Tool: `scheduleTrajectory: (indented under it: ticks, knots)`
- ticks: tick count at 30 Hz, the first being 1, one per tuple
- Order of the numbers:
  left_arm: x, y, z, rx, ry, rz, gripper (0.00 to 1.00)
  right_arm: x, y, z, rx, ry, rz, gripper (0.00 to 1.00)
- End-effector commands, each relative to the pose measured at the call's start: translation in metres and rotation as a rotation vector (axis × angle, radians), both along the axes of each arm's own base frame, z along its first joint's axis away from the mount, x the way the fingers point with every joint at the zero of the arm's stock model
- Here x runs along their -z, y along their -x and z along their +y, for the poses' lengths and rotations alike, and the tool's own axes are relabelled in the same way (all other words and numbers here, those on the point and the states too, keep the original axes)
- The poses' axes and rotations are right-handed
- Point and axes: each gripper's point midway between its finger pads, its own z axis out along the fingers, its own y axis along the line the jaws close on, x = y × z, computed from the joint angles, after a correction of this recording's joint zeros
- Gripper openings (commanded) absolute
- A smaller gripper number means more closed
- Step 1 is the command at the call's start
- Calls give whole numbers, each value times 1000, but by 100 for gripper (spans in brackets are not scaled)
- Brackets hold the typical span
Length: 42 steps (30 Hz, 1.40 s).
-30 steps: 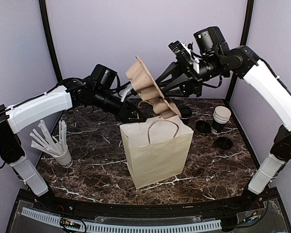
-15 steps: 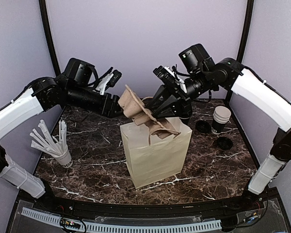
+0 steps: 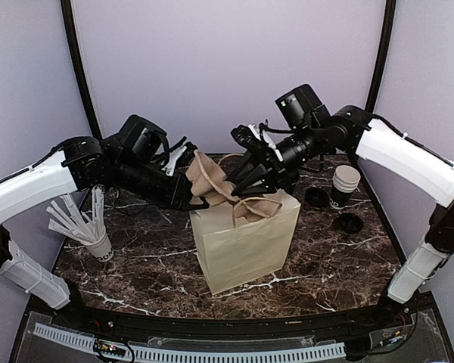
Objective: Pack the takeout coffee
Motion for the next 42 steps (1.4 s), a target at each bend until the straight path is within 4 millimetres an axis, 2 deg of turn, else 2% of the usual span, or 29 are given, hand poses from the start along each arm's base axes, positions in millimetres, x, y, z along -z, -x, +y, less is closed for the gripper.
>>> scheduleTrajectory:
  ticks: [1,6,14,19,21,23,30,34,42]
  knots:
    - [0,11,7,-50,-22,91,55,-16,-2,-7,59,-35,-84,27]
    - [3,26,7,-65,15,187,54,-10,-7,-13,108,-4,-114,27]
    - [-12,38,0,-76,79,271,54,2,-5,-19,116,37,-112,26]
    - [-19,42,12,-225,32,298,63,3,-5,-23,138,43,-111,27]
    - [-28,44,6,-250,77,301,65,3,-5,-23,146,44,-113,26]
    - [-29,48,1,-268,97,313,67,4,-7,-23,154,45,-115,27]
    - [2,67,-7,-289,81,390,68,5,-5,-26,153,50,-124,26]
    - [2,62,-5,-308,82,358,66,11,1,-30,121,64,-129,27]
    - [-12,47,6,-299,-17,241,52,29,10,-39,111,161,-131,27]
